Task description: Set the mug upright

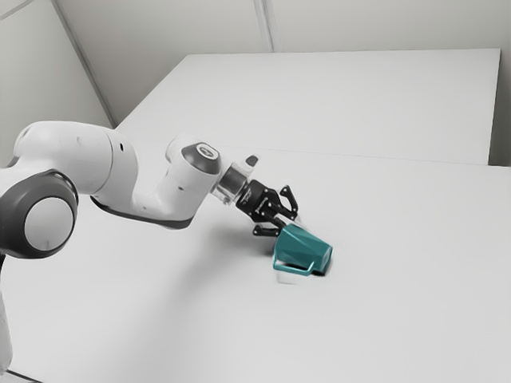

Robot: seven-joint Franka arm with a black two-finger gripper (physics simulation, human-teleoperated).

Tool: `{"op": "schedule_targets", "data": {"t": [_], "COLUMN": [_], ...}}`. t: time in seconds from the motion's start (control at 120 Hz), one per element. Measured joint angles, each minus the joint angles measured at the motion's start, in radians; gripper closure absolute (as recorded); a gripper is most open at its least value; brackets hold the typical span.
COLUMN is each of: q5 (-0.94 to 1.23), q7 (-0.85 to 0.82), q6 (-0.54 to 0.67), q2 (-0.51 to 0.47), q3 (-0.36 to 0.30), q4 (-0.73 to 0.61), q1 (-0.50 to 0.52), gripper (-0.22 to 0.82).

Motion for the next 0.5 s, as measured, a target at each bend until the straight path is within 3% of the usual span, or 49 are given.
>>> {"op": "schedule_targets", "data": {"t": [0.3, 0.5], "q5": [0.020, 0.215], "q7": [-0.023, -0.049], "q6": [0.021, 0.036], "q2": [-0.012, -0.141], "q3": [0.000, -0.001], "q4": [0.028, 0.011], "q1": [-0.015, -0.029], "gripper": [0.76, 0.77]}}
